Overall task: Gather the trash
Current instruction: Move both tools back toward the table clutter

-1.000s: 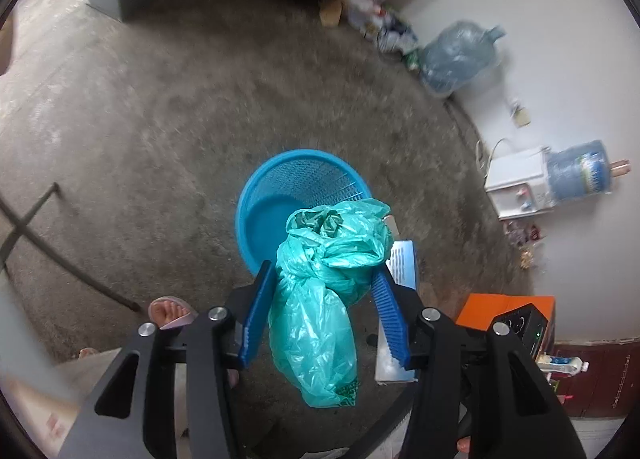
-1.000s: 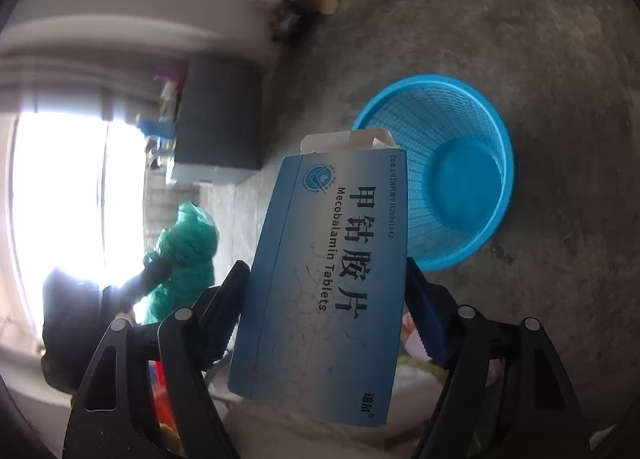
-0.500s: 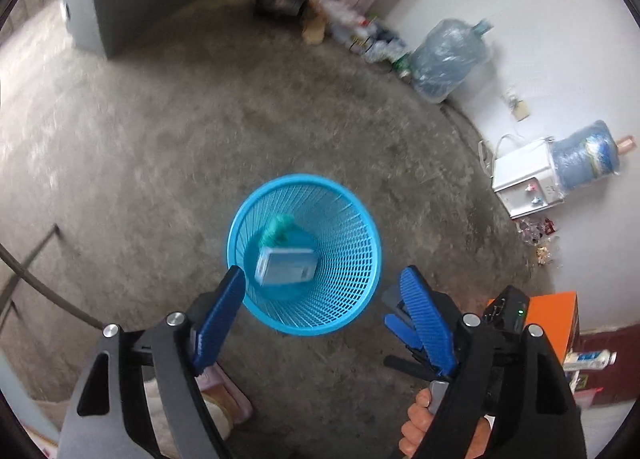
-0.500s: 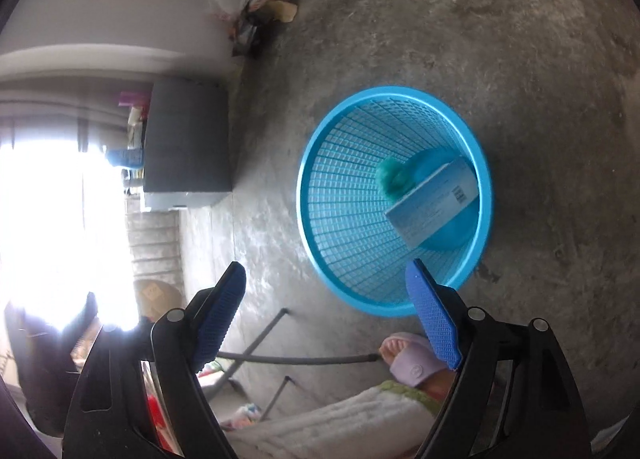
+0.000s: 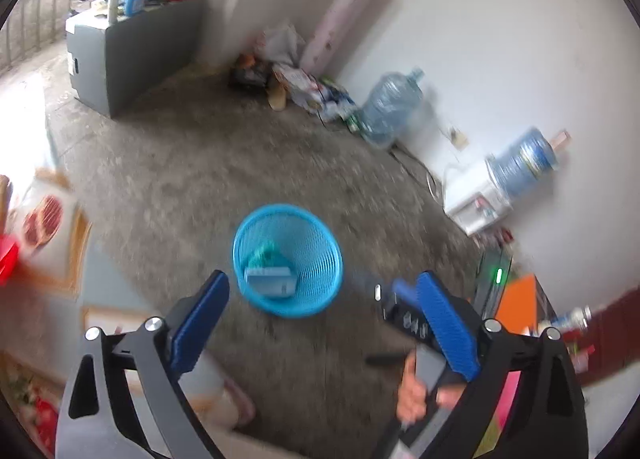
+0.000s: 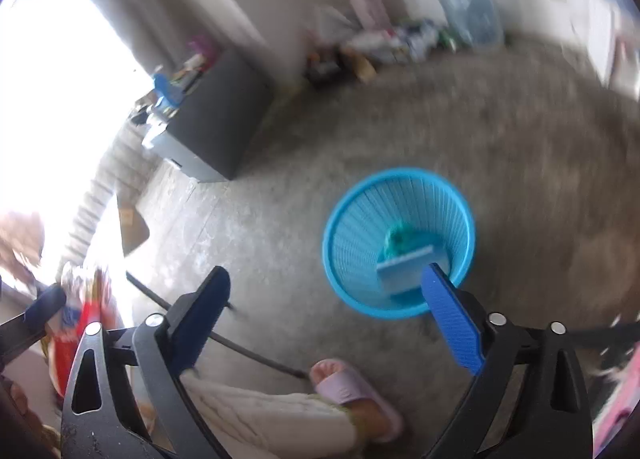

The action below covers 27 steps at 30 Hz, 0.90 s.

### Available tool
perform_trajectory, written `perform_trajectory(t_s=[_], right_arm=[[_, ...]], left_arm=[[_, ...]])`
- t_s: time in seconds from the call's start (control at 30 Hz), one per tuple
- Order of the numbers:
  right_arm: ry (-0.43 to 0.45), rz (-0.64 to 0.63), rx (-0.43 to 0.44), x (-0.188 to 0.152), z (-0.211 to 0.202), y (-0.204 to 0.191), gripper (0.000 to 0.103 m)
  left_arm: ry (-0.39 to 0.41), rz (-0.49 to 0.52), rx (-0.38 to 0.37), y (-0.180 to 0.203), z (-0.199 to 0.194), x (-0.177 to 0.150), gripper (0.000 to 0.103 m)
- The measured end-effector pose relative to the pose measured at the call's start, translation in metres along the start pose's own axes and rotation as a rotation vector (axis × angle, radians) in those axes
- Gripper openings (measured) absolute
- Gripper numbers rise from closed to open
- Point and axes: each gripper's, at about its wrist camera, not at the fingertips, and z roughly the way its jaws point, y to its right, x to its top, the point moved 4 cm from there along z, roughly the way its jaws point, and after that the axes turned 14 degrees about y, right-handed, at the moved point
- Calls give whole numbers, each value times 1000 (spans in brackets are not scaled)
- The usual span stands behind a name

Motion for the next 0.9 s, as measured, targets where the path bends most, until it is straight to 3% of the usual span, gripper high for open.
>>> perform_trajectory(t_s=[0.1,0.4,0.5,0.63,0.9], right_arm=[[68,-109,-16,2,-25,-30,95],[223,-345,-7,-4,-74,-95,95],[247,-406,-25,-7,-76,-107,95],[274,-487,-47,-12,-77,-117,95],[245,-546,2,-6,-72,-122,95]], left_arm=[[33,16,46,-10,-46,-14,94],[317,71,276,-49,-176,-26,97],[355,54,299,-61,-196,-25,97],[384,13,247,-73,-209,-29,97],[453,-12,329,-101,-235,-30,97]])
